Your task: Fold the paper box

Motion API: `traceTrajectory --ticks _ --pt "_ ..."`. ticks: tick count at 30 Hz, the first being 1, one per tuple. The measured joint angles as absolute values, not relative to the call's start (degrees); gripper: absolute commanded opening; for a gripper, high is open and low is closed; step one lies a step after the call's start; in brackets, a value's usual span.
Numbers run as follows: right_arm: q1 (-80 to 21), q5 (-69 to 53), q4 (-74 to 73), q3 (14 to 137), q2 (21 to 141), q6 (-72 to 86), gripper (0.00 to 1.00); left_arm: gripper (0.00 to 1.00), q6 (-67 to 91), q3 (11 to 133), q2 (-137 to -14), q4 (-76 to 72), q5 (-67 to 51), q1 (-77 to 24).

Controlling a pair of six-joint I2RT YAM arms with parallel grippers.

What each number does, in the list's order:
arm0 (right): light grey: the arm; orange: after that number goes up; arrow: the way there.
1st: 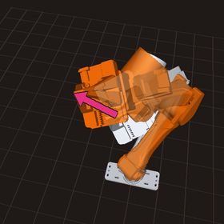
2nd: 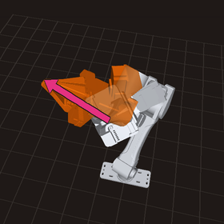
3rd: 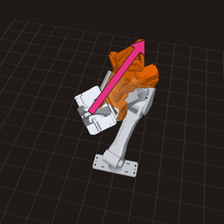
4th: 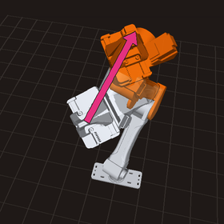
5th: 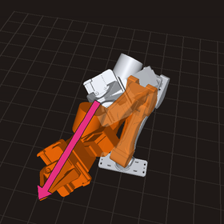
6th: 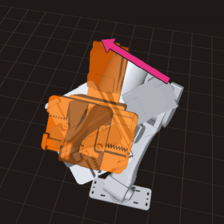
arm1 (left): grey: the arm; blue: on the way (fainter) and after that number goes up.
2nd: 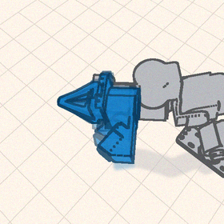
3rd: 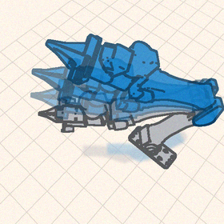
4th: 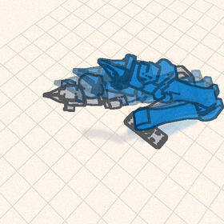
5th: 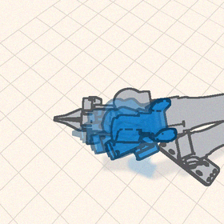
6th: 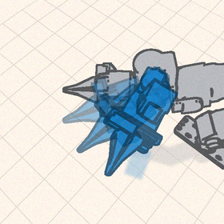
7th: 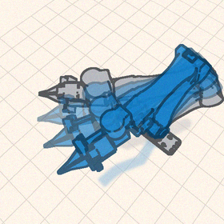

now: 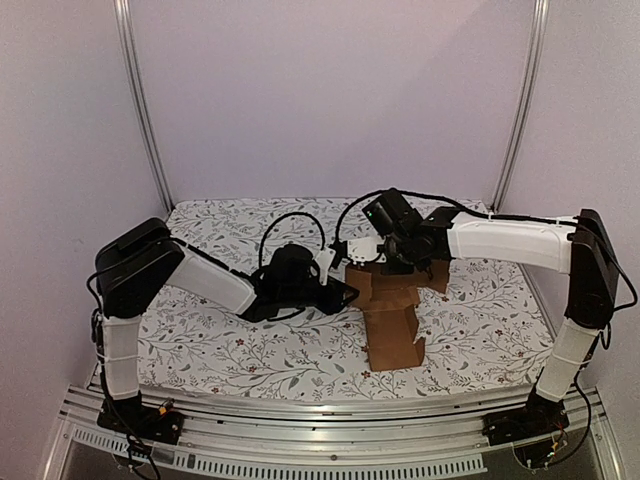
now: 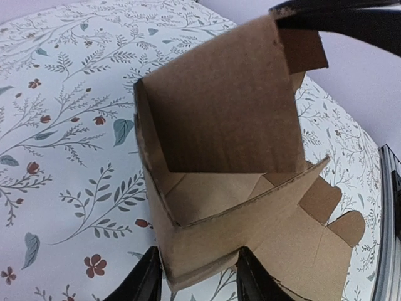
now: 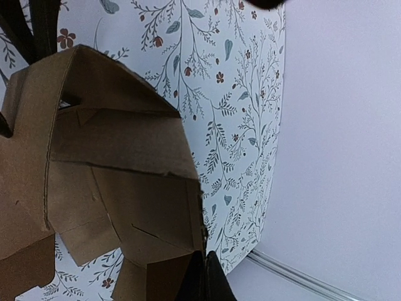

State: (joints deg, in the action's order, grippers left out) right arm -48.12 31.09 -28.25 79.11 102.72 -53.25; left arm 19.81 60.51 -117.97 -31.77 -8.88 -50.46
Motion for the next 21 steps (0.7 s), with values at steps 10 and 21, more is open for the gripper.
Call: traceTrajectory --ticks 10,21 --pt "-48.1 30.7 -29.3 79.3 102.7 -50.3 0.02 0.33 21.1 62.0 -120.9 -34.0 -9.9 -50.5" --pt "-48.1 29.7 -29.5 77.5 102.7 -46.1 0.08 0.24 22.8 62.0 -122.9 -37.6 -9.2 -50.6"
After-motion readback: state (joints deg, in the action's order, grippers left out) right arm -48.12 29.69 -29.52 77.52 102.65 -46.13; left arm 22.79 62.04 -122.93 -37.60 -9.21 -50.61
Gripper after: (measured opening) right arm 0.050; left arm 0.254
